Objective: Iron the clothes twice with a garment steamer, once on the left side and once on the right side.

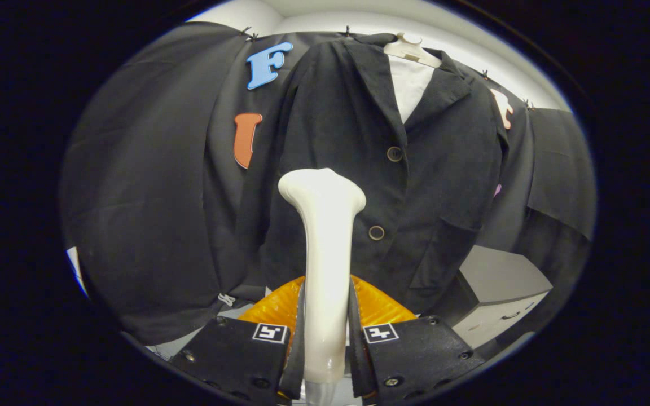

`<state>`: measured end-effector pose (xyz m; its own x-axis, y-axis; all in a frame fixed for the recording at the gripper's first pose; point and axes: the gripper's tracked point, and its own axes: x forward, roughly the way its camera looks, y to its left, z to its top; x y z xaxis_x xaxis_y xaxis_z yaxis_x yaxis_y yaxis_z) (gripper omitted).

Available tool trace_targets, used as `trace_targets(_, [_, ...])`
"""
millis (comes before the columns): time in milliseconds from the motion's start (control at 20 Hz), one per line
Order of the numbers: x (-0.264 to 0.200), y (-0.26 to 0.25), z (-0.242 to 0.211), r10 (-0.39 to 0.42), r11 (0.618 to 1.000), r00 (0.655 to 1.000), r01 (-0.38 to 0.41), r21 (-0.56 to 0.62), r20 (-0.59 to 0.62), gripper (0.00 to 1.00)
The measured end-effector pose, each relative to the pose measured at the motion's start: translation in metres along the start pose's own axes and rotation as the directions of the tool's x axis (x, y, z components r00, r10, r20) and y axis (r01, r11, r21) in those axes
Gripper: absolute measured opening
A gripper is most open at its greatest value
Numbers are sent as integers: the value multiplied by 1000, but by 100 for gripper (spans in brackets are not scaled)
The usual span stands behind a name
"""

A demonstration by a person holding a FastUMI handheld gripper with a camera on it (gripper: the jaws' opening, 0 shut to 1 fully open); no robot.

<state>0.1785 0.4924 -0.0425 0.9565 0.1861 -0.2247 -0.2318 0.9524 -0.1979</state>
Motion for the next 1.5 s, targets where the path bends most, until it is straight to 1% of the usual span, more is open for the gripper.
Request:
trace_targets(450, [15,5,-46,-3,1000,997,1,-28,-76,36])
trace_targets(650, [10,-2,-69,6,999,992,-10,-34,-123,36])
trace_targets(850, [14,3,-92,11,999,987,-18,-39,-159,36])
trace_targets(1250, [24,6,-142,28,997,972,-43,-62,-233,36])
trace_targets(1500, [26,10,-177,50,996,952,-71,-60,-302,36])
